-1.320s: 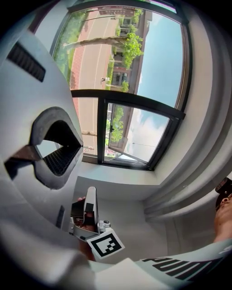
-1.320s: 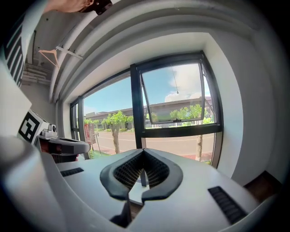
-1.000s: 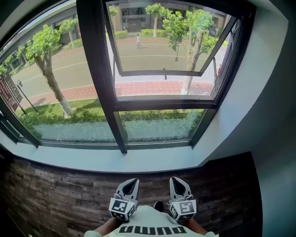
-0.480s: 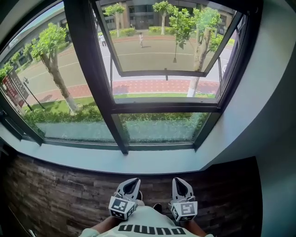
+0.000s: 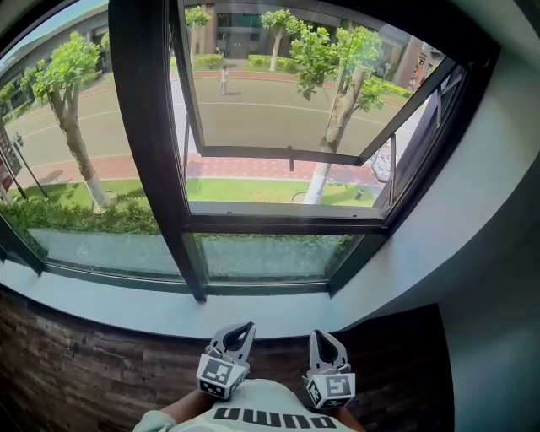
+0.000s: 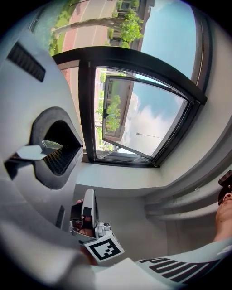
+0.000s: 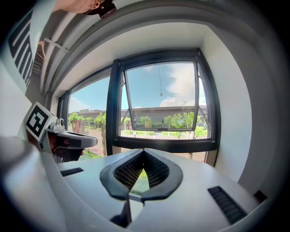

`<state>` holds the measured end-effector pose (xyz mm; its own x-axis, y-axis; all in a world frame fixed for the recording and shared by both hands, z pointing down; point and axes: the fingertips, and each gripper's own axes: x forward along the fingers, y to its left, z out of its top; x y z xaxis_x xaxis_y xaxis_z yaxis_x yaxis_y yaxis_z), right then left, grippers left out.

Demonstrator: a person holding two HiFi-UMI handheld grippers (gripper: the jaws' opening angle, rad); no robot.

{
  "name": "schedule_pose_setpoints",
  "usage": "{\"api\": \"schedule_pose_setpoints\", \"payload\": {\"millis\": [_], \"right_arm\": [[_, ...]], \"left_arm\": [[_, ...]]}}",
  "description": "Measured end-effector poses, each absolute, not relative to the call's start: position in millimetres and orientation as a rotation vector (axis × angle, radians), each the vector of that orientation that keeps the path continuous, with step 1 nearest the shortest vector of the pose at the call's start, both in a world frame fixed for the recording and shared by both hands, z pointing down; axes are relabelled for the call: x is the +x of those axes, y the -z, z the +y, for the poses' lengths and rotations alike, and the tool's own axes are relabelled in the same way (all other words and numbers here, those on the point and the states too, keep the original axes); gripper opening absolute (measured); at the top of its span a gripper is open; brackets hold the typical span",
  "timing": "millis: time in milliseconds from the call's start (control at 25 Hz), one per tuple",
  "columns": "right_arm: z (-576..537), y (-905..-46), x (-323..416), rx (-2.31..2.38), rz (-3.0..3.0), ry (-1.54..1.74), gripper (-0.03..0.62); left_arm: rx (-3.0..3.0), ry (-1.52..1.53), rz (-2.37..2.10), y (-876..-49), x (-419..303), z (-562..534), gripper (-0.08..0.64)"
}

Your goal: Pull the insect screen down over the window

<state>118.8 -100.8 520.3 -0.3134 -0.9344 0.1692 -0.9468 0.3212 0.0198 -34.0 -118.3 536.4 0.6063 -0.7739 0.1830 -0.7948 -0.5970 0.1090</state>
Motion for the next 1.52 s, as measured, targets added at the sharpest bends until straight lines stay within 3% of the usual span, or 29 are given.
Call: {"api": "schedule_pose_setpoints", "payload": {"millis": [560,960,1240,1360,1520], "right_arm": [[-238.7,-482.7,58.3,1.715,-2.265,0.123,0.006],[-317.8,-392.1,94.3,1.579,-2.197,0.518,0.006],[-383.4,-286.0,134.8,1.481,-2.087,0.959,0.008],[-402.4,-227.1,146.5,1.433,-1.993,1.152,0.018],[-425.2,-158.8,167.4,1.398,-1.874,1.328,0.085]], "left_arm": [[2.835,-0.221,-1.352,-493.1,-120.0,-259.4,0.014],[3.070,-0.315,-1.298,-407.5,-108.8,-323.4,0.018],[3.223,-0.552,-1.649,-323.6,-92.4,-372.0,0.018],[3.240,-0.712,-1.813,-279.9,-87.3,-396.3,0.120],[3.181,-0.999,-2.109,-216.1,-84.3,-423.1,0.215]]}}
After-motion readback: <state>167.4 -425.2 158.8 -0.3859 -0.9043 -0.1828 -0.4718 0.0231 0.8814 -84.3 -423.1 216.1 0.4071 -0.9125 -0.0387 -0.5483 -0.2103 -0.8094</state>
